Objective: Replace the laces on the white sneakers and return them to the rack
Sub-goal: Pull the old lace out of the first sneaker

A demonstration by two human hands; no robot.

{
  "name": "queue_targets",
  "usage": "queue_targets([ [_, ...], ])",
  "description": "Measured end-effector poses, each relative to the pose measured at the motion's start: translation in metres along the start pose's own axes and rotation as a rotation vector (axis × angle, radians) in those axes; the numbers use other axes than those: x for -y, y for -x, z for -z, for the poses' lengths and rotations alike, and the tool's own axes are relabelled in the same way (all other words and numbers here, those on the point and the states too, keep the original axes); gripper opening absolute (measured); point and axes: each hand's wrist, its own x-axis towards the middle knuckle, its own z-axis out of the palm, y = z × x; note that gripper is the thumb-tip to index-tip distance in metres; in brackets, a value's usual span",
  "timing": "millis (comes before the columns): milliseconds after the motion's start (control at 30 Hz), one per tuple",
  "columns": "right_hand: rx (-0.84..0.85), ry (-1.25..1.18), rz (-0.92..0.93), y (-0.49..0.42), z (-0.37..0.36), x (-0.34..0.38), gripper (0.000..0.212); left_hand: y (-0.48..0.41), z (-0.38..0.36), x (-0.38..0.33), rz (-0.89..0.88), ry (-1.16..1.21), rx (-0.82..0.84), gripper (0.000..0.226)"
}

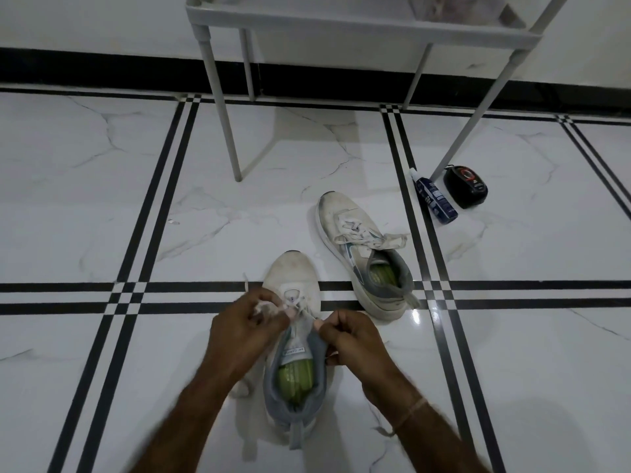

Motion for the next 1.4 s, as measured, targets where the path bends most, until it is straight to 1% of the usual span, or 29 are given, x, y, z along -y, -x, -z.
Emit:
queue_targets([
  [33,-0.001,0.002,0.004,0.001,0.0,0.001,0.029,0.001,-0.001,0.005,-0.051,-0.126,-0.015,0.009],
  [100,0.002,0.009,0.033,0.004,0.002,0.005,0.021,-0.002,0.007,0.01,0.062,0.096,-0.169,0.01],
  [133,0.015,0.027,0.068,0.006,0.004,0.008,0.012,-0.006,0.013,0.012,0.138,0.153,-0.278,0.004],
  [167,0.038,0.063,0.117,0.008,0.005,0.012,0.008,-0.007,0.019,0.01,0.205,0.11,-0.344,0.011],
  [200,0.071,0.126,0.176,0.009,0.007,0.015,0.018,-0.006,0.024,0.01,0.221,-0.082,-0.352,0.025],
  [233,0.11,0.184,0.225,0.01,0.007,0.018,0.027,-0.004,0.028,0.01,0.19,-0.298,-0.331,0.035],
  [267,0.147,0.233,0.259,0.008,0.007,0.022,0.032,-0.001,0.029,0.011,0.077,-0.411,-0.279,0.04],
  [300,0.177,0.261,0.275,0.006,0.007,0.024,0.035,0.001,0.028,0.008,-0.009,-0.459,-0.186,0.042],
  [333,0.199,0.294,0.288,0.003,0.006,0.025,0.036,0.003,0.026,0.005,-0.062,-0.461,-0.063,0.044],
  [400,0.211,0.38,0.323,-0.002,0.003,0.027,0.033,0.009,0.023,0.0,-0.066,-0.422,0.187,0.038],
  [433,0.202,0.446,0.359,-0.005,0.001,0.03,0.03,0.011,0.022,-0.001,-0.064,-0.396,0.26,0.033],
  [500,0.16,0.63,0.437,-0.011,-0.005,0.034,0.021,0.01,0.023,-0.002,-0.096,-0.398,0.267,0.018],
  [567,0.098,0.781,0.444,-0.018,-0.013,0.037,0.012,0.009,0.023,-0.002,-0.113,-0.335,0.23,0.007],
  [667,0.038,0.952,0.43,-0.026,-0.025,0.036,0.009,0.011,0.021,0.003,-0.021,-0.165,0.223,0.011],
  [733,0.027,0.995,0.435,-0.025,-0.029,0.033,0.011,0.013,0.022,0.004,0.025,-0.106,0.246,0.012],
  [800,0.016,0.927,0.447,-0.025,-0.029,0.028,0.009,0.012,0.025,0.006,0.062,-0.06,0.28,0.013],
  [833,0.007,0.862,0.456,-0.025,-0.027,0.026,0.006,0.012,0.026,0.007,0.081,-0.041,0.292,0.013],
  [867,0.002,0.746,0.452,-0.024,-0.025,0.024,0.008,0.012,0.027,0.008,0.1,-0.022,0.299,0.013],
  [900,0.011,0.554,0.408,-0.024,-0.021,0.022,0.012,0.012,0.027,0.009,0.117,-0.005,0.302,0.013],
  [967,0.105,0.047,0.211,-0.021,-0.011,0.022,0.015,0.013,0.026,0.01,0.155,0.031,0.291,0.013],
  [1000,0.143,-0.098,0.15,-0.019,-0.008,0.022,0.016,0.014,0.026,0.01,0.171,0.048,0.281,0.013],
  [1067,0.133,-0.079,0.196,-0.016,-0.008,0.019,0.015,0.013,0.025,0.01,0.185,0.066,0.278,0.012],
  [1100,0.11,0.026,0.28,-0.016,-0.008,0.017,0.013,0.014,0.024,0.01,0.183,0.068,0.284,0.012],
  [1167,0.096,0.328,0.466,-0.019,-0.011,0.016,0.009,0.014,0.023,0.01,0.165,0.051,0.294,0.013],
  [1233,0.073,0.559,0.521,-0.025,-0.014,0.016,0.011,0.015,0.022,0.011,0.147,0.027,0.301,0.015],
  [1300,0.012,0.624,0.549,-0.028,-0.016,0.018,0.01,0.016,0.023,0.011,0.14,0.028,0.324,0.017],
  [1333,0.014,0.547,0.516,-0.028,-0.016,0.017,0.011,0.017,0.024,0.011,0.143,0.039,0.331,0.017],
  [1367,0.056,0.324,0.395,-0.026,-0.016,0.019,0.013,0.017,0.025,0.012,0.15,0.049,0.331,0.017],
  [1400,0.101,0.002,0.239,-0.022,-0.014,0.023,0.015,0.016,0.026,0.012,0.16,0.059,0.331,0.017],
])
